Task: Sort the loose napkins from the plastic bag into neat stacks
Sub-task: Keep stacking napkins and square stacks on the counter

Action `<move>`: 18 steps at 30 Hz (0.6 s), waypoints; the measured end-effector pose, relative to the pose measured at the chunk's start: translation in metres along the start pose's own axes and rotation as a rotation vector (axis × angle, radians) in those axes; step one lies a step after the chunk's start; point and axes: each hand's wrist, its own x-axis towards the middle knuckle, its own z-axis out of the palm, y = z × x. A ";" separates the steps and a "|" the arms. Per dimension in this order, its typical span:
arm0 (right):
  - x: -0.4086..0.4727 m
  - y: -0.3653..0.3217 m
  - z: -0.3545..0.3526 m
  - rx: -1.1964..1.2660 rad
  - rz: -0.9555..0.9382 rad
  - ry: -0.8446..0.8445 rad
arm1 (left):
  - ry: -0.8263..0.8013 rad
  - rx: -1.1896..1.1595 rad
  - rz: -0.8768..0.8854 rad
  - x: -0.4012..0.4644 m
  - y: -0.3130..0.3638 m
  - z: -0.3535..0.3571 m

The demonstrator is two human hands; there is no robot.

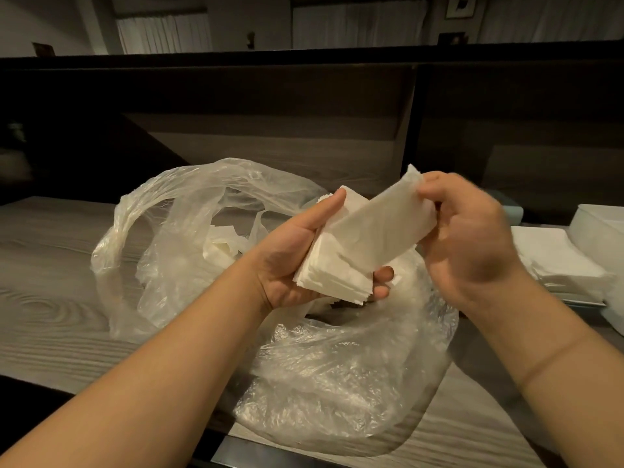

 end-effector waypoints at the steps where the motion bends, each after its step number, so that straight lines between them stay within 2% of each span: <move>1: -0.001 -0.004 0.000 0.114 0.060 -0.055 | 0.031 0.003 0.016 0.000 0.000 0.001; 2: -0.001 -0.006 -0.001 0.163 0.106 -0.115 | 0.054 0.011 0.034 -0.001 0.000 0.003; 4: -0.003 -0.005 0.000 0.053 0.151 -0.175 | 0.072 0.009 0.042 -0.003 -0.001 0.007; 7: -0.007 -0.001 0.007 -0.266 0.089 -0.124 | 0.076 0.019 0.033 -0.002 -0.001 0.006; 9: -0.011 0.001 0.012 -0.390 0.016 -0.095 | -0.012 0.069 0.006 0.000 -0.001 0.003; 12: -0.014 0.003 0.016 -0.448 -0.055 -0.070 | -0.133 0.089 -0.008 0.000 -0.001 0.000; 18: 0.001 0.012 0.007 -0.445 -0.003 0.109 | -0.024 -0.105 0.114 -0.004 0.004 -0.004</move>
